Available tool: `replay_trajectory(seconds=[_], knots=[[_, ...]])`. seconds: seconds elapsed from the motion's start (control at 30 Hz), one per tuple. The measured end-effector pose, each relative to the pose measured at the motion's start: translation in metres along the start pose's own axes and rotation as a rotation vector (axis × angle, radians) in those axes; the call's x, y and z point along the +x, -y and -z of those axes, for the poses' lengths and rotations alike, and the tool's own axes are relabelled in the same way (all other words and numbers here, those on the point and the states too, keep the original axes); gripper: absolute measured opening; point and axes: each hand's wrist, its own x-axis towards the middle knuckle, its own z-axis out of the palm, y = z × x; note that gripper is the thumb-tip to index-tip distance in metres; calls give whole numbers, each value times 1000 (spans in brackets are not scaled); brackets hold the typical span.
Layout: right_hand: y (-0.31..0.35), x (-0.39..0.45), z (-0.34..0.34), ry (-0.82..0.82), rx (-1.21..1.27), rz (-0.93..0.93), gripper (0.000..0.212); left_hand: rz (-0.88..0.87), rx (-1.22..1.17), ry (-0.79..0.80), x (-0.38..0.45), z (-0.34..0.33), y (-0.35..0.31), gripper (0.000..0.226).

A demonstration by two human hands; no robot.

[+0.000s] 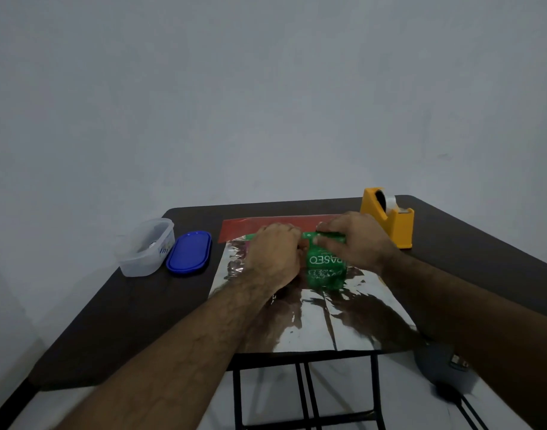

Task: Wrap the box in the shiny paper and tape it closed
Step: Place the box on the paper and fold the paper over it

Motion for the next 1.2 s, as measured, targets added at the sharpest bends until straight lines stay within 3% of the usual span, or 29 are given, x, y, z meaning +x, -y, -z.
replay_trajectory(seconds=[0.07,0.1,0.2,0.33,0.43,0.6,0.77,0.87,1.03,1.2], knots=[[-5,-4,13,-96,298,-218,52,12,-33,-16,-2,-3,1,37],[-11,-2,19,-172,328,-322,57,17,-51,-21,-3,-4,1,38],[-54,9,35,-252,111,-515,57,15,-69,-52,-6,-8,1,44],[-105,23,48,-85,-123,-805,50,5,-93,-76,-11,-12,3,42],[-122,27,54,34,-96,-989,55,13,-111,-82,-11,-15,4,41],[-123,31,64,80,151,-1032,58,34,-150,-87,-10,-17,5,39],[-125,37,70,140,284,-1157,26,32,-138,-87,-9,-22,5,40],[-124,37,73,159,370,-1262,20,34,-140,-85,-9,-26,7,40],[-115,35,78,104,499,-1332,35,27,-132,-78,-10,-26,6,39],[-104,31,83,57,632,-1361,35,30,-126,-83,-10,-23,5,39]])
